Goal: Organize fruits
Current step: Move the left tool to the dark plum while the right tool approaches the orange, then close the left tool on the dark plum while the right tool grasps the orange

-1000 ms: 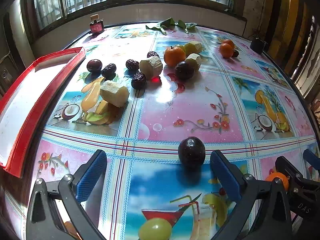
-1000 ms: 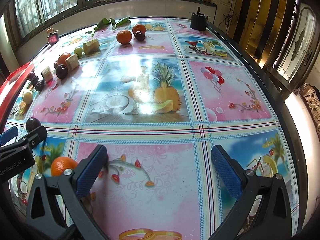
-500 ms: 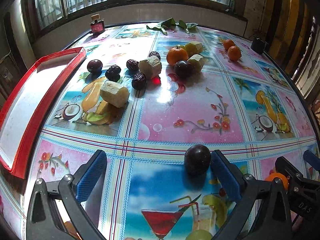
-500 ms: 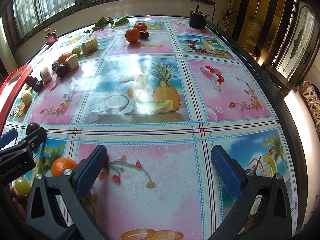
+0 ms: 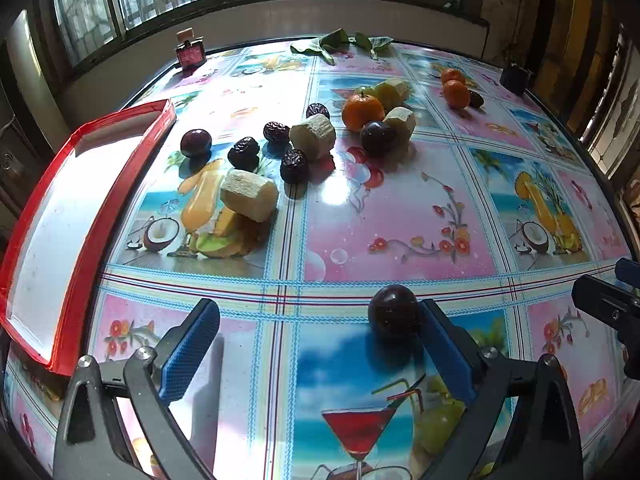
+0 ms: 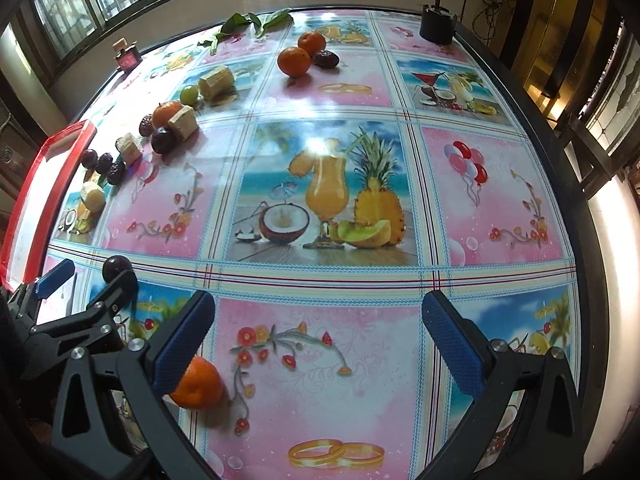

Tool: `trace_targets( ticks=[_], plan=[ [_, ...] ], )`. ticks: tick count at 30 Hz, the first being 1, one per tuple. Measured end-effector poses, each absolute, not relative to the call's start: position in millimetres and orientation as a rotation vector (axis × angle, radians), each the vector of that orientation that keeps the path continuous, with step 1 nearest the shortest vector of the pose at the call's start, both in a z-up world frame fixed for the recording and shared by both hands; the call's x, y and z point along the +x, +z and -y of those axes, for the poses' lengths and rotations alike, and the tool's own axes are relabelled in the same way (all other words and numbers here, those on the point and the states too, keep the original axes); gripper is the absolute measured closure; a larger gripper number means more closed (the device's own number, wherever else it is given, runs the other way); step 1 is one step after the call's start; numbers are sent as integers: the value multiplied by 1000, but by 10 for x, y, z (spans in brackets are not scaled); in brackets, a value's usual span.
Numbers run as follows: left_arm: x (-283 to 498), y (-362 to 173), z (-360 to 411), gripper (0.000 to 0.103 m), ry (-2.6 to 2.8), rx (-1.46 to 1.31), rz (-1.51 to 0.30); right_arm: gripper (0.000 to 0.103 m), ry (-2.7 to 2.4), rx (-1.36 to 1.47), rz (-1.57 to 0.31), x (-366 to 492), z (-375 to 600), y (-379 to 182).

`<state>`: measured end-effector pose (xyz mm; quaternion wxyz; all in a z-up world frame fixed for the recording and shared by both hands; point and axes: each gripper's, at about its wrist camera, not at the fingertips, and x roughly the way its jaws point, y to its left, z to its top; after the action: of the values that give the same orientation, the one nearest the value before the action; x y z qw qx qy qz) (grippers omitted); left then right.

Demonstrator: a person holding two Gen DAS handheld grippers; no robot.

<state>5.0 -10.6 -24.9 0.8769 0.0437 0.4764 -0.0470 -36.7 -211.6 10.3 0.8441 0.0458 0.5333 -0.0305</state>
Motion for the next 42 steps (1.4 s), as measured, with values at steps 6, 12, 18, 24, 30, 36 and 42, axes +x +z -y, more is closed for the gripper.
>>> trace_targets(
  ticks=[6, 12, 18, 24, 30, 36, 42],
  plan=[
    [147, -62, -282, 6, -93, 71, -1026, 1, 36, 58, -1115, -341, 1854, 294],
    [158, -36, -547, 36, -113, 63, -1093, 8, 172, -4, -1147, -384, 1466, 286],
    [-34, -35, -481, 52, -221, 14, -1143, 10, 188, -41, -1203, -575, 1472, 193],
    [-277, -164, 24, 48, -414, 89, -1222, 11, 213, -27, -1275, -625, 1610, -37],
    [-340, -211, 207, 39, -462, 151, -1215, 25, 241, -66, -1256, -644, 1591, -83],
    [-280, -199, 241, 26, -465, 127, -1209, 26, 257, -75, -1262, -647, 1657, -54],
    [-251, -221, 394, 23, -493, 131, -1221, 26, 253, -77, -1266, -719, 1784, 1]
  ],
)
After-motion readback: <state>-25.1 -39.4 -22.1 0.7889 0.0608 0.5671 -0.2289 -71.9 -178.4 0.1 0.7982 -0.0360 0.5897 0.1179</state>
